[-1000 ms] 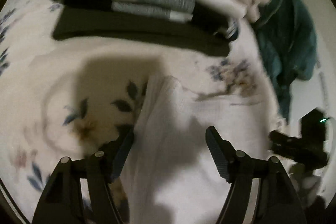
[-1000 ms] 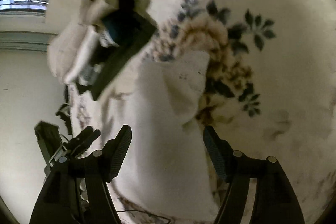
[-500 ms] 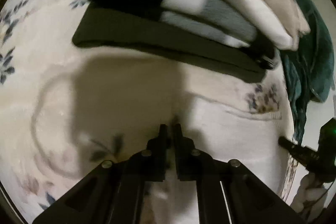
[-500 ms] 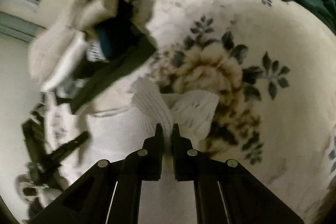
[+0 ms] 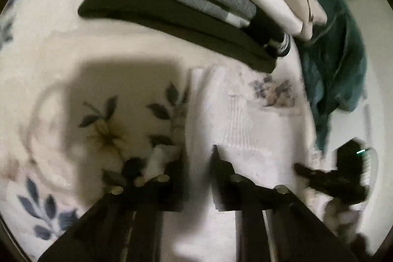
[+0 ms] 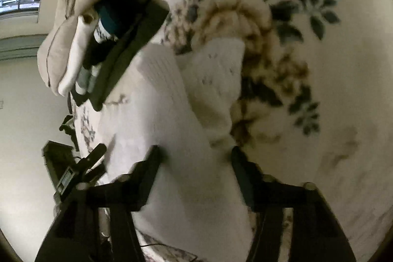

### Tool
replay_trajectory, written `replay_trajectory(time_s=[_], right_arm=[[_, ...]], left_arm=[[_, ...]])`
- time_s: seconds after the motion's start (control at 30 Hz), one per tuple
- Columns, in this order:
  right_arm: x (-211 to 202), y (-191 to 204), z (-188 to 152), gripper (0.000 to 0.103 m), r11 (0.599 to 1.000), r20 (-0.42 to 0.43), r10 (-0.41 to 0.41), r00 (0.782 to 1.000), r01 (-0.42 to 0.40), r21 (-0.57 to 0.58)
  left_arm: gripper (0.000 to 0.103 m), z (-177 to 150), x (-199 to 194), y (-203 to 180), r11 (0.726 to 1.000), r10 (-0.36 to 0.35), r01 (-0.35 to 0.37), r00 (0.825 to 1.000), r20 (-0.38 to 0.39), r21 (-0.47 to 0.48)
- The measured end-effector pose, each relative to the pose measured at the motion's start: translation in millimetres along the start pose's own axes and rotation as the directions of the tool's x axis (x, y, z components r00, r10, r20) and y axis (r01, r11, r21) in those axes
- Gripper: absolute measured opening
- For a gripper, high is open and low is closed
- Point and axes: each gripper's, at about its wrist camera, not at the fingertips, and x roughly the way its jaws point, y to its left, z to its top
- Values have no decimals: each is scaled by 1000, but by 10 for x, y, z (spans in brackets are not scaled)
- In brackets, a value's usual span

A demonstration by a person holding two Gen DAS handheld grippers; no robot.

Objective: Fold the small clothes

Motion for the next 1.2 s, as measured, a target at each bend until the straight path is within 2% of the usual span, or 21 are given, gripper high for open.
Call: replay_trajectory(time_s=[0.07, 0.13, 0.23, 0.33, 0.37, 0.43, 0.47, 0.53, 0.57, 0.63, 0.67, 0.7, 0.77, 0.87, 0.97, 1.03, 1.07, 1.1, 1.13, 1.17, 1.2], right_arm=[[-31, 73, -56, 19, 999, 39, -20, 999, 22, -47], [-125, 114, -51, 10, 995, 104, -66, 992, 73, -65], [-122, 0, 56, 7, 996, 127, -89, 988, 89, 9], [-39, 58, 88, 8, 998, 92, -65, 994, 65, 6], [-48, 101, 97, 12, 998, 79, -60, 995, 61, -9], [-101, 114, 127, 19, 999, 68, -51, 996, 52, -12], [-105, 139, 156, 33, 999, 69, -48, 996, 50, -17], [-131, 191, 266, 45, 998, 106, -43, 993, 47, -40], [-99, 221, 357, 47, 998, 107, -39, 993, 45, -53], [35, 260, 485, 47, 998, 70, -22, 997, 27, -62], [88, 269, 523, 43, 998, 63, -15, 998, 19, -66], [118, 291, 552, 7, 996, 83, -21, 996, 28, -84], [90, 379, 560, 9, 991, 116, -31, 993, 46, -123], [11, 396, 595, 8, 984, 184, -91, 979, 116, -132], [218, 292, 660, 8, 986, 108, -123, 986, 134, -98], [266, 323, 665, 9, 985, 101, -124, 987, 135, -106], [248, 336, 665, 15, 987, 96, -114, 989, 124, -104], [218, 348, 660, 33, 990, 81, -97, 992, 105, -99], [140, 342, 619, 43, 992, 63, -77, 995, 83, -99], [84, 333, 580, 60, 993, 61, -55, 997, 61, -104], [-18, 304, 495, 80, 993, 61, -25, 998, 31, -113]], left_arm=[[11, 1, -69, 46, 999, 30, -29, 999, 43, -16], [8, 5, -26, 181, 997, 55, -53, 998, 34, -54], [8, -21, 31, 210, 996, 82, -81, 997, 9, -30], [11, 34, -55, 157, 997, 4, -4, 1000, 5, -73], [20, 80, -18, 101, 996, -8, 8, 1000, 4, -84], [49, 199, -25, 59, 998, -21, 22, 1000, 15, -63], [57, 255, 19, 25, 999, -9, 10, 1000, 16, -47], [57, 383, 158, -59, 1000, 0, 0, 1000, 3, -10], [54, 418, 227, -113, 1000, 18, -18, 1000, -2, 12], [4, 437, 340, -286, 992, 62, -63, 998, 12, 112], [6, 416, 376, -346, 986, 94, -95, 996, 12, 137], [6, 400, 352, -381, 980, 115, -119, 993, 33, 159], [6, 400, 270, -331, 974, 160, -169, 984, 74, 147], [6, 418, 289, -18, 983, 175, -177, 984, 37, 49], [7, 363, 306, 26, 984, 170, -169, 985, -4, 60], [11, 336, 226, 55, 993, 117, -116, 993, -31, 27], [18, 308, 132, 84, 997, 78, -78, 997, -30, -4], [35, 280, 68, 91, 998, 59, -60, 998, -26, -20], [47, 229, -39, 117, 999, 19, -19, 1000, -15, -39], [77, 133, -174, 164, 997, -41, 41, 999, 1, -66], [87, 25, -268, 208, 993, -72, 73, 997, 13, -98]])
